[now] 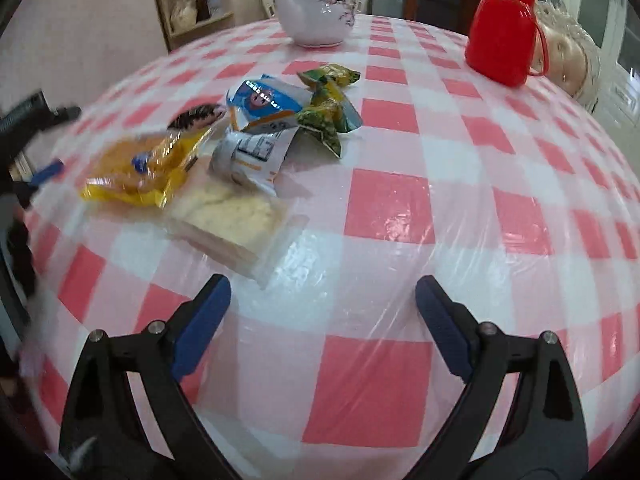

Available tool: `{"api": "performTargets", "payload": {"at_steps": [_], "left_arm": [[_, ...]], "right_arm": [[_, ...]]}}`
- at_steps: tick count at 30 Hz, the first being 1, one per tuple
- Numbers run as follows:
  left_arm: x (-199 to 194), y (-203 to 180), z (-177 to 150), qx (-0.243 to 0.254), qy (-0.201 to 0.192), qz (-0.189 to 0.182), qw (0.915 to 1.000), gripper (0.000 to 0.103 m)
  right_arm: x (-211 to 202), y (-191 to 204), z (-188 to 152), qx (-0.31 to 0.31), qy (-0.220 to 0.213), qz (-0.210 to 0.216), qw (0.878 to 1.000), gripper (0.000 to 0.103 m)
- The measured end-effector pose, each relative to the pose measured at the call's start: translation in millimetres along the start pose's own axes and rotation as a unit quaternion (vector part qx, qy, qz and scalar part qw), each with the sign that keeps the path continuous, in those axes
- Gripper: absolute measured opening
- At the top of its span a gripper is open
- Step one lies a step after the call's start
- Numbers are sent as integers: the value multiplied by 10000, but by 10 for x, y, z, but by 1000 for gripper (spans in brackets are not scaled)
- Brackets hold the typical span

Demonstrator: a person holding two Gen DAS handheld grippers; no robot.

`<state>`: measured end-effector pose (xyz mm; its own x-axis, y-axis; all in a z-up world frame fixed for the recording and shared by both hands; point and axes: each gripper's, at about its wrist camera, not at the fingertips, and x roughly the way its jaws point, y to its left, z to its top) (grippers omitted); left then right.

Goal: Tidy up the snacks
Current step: 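Return to the table and grasp the clear cake packet with the right gripper, then grasp the yellow bread packet with the left gripper while the right holds the cake packet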

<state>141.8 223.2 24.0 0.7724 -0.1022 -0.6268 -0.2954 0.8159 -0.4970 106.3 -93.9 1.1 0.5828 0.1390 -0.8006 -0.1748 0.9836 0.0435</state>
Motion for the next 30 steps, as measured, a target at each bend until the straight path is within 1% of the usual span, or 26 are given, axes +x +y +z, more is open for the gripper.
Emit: {"api": "performTargets", "payload": {"at_steps": [2, 4, 5, 7, 8, 9, 11, 12, 13, 14, 15, 16, 17, 18, 19, 20, 23, 25, 27, 29, 30], "left_arm": [[39, -50, -28, 139, 100, 2, 9999, 86], [40, -55, -37, 176, 101, 33, 9998, 86], [37, -46, -36, 162, 101, 37, 9998, 86], [37, -23, -31, 114, 90, 58, 9999, 86], [39, -19, -31, 109, 91, 71, 9999, 86], [52, -24, -30, 127, 102, 83, 9998, 86], [87, -50, -31, 208, 153, 103, 9996, 86], [104, -75, -35, 273, 189, 102, 9994, 86], [130, -113, -43, 373, 244, 93, 9990, 86], [142, -136, -51, 423, 280, 85, 9987, 86], [163, -168, -64, 505, 342, 74, 9981, 86], [172, -189, -76, 558, 376, 68, 9977, 86], [180, -209, -89, 622, 404, 59, 9972, 86], [190, -230, -103, 688, 436, 52, 9967, 86], [207, -256, -122, 771, 504, 16, 9957, 86], [217, -273, -136, 818, 552, -35, 9951, 86], [237, -369, -199, 1055, 677, -294, 9917, 86], [271, -478, -262, 1379, 789, -350, 9867, 86], [292, -562, -322, 1611, 849, -420, 9824, 86], [313, -657, -401, 1818, 982, -617, 9765, 86], [308, -685, -430, 1891, 968, -627, 9752, 87]], "right_arm": [[-39, 139, 49, -403, -217, 142, 9988, 95], [-15, 322, 112, -947, -312, 355, 9944, 95], [9, 384, 138, -1209, -328, 398, 9913, 95], [117, 501, 203, -1905, -287, 388, 9805, 95], [174, 531, 240, -2127, -273, 424, 9758, 95], [198, 519, 286, -2218, -287, 614, 9727, 95], [277, 494, 350, -2336, -191, 850, 9684, 95], [304, 463, 376, -2324, -134, 1039, 9670, 94], [317, 446, 381, -2284, -87, 1150, 9667, 90], [311, 413, 369, -2194, -21, 1312, 9668, 81], [288, 399, 343, -2137, -28, 1379, 9671, 69], [216, 391, 279, -2157, -89, 1350, 9670, 65], [177, 394, 231, -2187, -94, 1336, 9666, 46], [138, 395, 199, -2168, -78, 1434, 9656, 41], [92, 388, 153, -2102, -57, 1446, 9669, 40], [41, 383, 84, -2058, -80, 1351, 9692, 40], [-106, 342, -100, -1896, -78, 1250, 9738, 40], [-204, 283, -213, -1772, -33, 1158, 9773, 40], [-319, 159, -355, -1518, -10, 1060, 9827, 40], [-385, 28, -441, -1269, -49, 1049, 9863, 40], [-411, -11, -470, -1207, -70, 1065, 9869, 40]]}}
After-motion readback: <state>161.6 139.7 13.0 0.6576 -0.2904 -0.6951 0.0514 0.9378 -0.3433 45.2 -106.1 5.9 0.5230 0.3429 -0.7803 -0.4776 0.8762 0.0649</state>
